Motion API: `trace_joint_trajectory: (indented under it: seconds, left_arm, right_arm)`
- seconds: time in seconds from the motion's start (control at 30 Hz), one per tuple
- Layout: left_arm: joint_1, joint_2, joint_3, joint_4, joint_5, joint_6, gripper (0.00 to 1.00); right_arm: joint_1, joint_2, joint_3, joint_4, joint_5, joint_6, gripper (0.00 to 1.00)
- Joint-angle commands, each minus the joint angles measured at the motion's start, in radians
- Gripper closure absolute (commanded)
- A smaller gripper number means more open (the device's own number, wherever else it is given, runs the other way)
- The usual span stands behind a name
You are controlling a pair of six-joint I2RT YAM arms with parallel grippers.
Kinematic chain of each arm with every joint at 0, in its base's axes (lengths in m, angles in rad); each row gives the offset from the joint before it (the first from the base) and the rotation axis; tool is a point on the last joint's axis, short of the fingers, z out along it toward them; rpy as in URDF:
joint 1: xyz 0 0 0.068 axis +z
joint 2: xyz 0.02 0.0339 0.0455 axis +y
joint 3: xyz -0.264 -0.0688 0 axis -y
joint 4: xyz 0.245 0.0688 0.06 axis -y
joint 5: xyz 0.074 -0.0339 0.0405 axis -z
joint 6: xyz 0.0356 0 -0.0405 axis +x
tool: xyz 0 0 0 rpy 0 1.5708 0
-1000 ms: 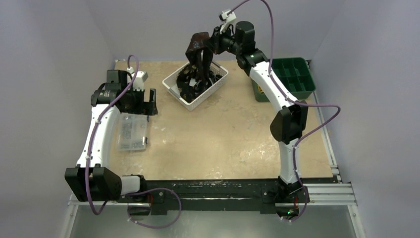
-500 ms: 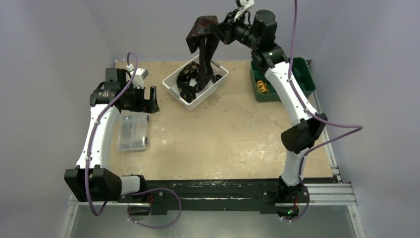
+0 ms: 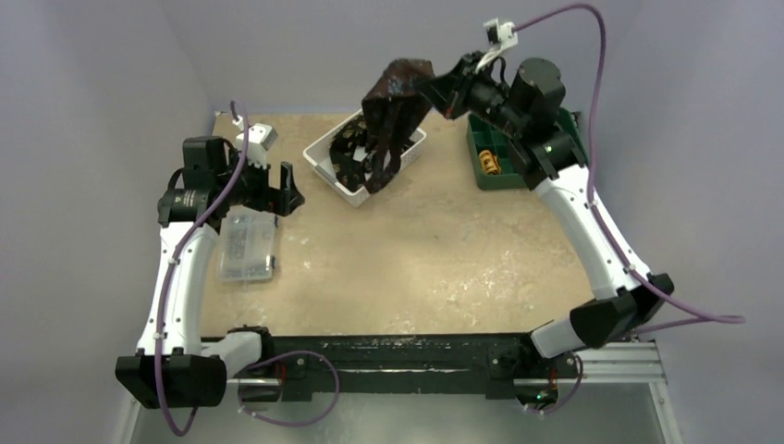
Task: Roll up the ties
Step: Place the tie at the center of the board.
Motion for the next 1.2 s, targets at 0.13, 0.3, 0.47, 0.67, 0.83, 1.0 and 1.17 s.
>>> trace_joint_trajectory:
  seconds: [0.13, 0.3, 0.47, 0.67, 0.83, 1.0, 1.17]
  left_arm:
    - [-0.006, -0.023, -0.094, 0.011, 0.129, 0.094, 0.00]
    - [-0.006, -0.043, -0.168, 0.003, 0.133, 0.121, 0.00]
    - [-0.006, -0.086, -0.229, 0.002, 0.144, 0.113, 0.00]
    - [-0.005, -0.106, -0.250, -0.005, 0.189, 0.162, 0.00]
    - [-0.032, -0.107, -0.311, 0.104, 0.329, 0.296, 0.00]
    - [-0.268, 0.066, -0.241, 0.157, 0.278, 0.501, 0.00]
    - [-0.480, 0.306, -0.136, 0.141, 0.140, 0.730, 0.12]
  right_arm:
    - [0.079, -0.271, -0.690, 0.230, 0.057, 0.103, 1.00]
    - [0.102, -0.331, -0.914, 0.291, 0.067, 0.030, 1.00]
    - [0.091, -0.364, -0.826, 0.217, 0.148, 0.026, 1.00]
    - [-0.060, -0.437, -0.865, 0.042, 0.128, 0.029, 1.00]
    - [-0.132, -0.499, -0.946, -0.047, 0.172, -0.064, 1.00]
    - [-0.161, -0.429, -0.933, -0.144, 0.249, -0.089, 1.00]
    - [-0.187, -0.365, -0.921, -0.186, 0.299, -0.134, 1.00]
